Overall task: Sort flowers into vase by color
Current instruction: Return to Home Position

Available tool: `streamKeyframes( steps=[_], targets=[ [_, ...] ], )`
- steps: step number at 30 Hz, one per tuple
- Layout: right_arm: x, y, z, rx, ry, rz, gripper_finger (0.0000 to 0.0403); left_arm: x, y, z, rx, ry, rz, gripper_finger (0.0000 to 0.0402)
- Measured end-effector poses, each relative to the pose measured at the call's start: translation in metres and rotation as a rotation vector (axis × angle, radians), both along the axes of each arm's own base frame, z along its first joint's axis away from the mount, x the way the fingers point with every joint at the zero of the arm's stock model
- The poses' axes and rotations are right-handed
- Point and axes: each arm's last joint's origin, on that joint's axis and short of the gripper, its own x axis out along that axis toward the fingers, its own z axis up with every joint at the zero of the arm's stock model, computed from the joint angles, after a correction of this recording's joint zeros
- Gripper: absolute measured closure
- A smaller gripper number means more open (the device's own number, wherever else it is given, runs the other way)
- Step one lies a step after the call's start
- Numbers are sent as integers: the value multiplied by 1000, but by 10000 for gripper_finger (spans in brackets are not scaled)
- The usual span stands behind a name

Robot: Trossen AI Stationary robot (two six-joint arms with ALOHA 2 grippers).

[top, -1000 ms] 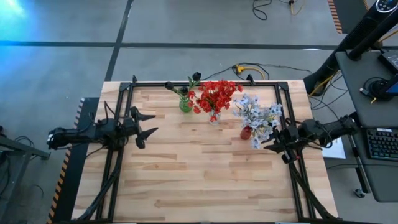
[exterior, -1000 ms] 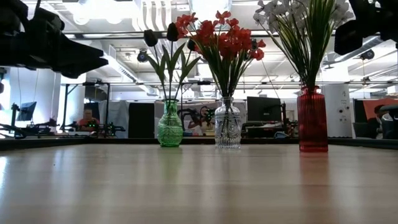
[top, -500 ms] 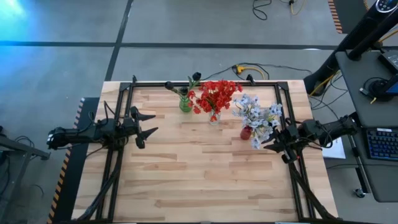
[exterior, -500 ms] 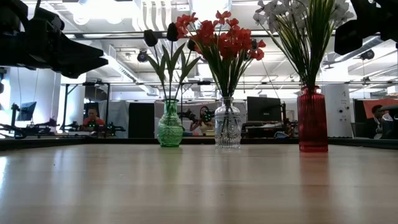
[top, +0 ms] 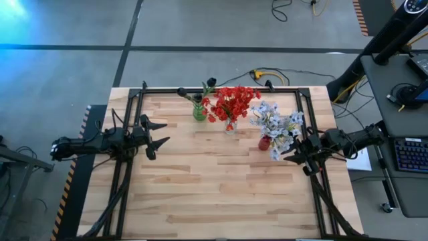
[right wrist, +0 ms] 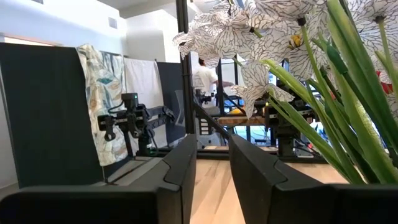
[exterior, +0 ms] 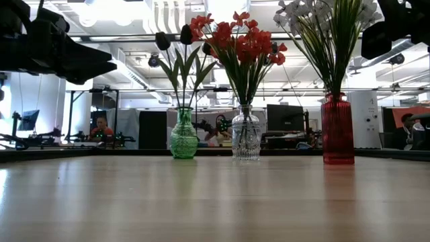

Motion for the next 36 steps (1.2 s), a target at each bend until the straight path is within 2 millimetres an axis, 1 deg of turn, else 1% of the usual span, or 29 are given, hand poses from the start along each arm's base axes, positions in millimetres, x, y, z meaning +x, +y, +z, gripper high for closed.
streamKeyframes(
  steps=[4,19,36],
  targets=[
    [0,0,0,0,0,0,312,0,0,0,0,0,0,141],
    [0,0,0,0,0,-1,334,0,0,0,0,0,0,141],
    [0,0,0,0,0,0,335,0,0,0,0,0,0,141]
  ],
)
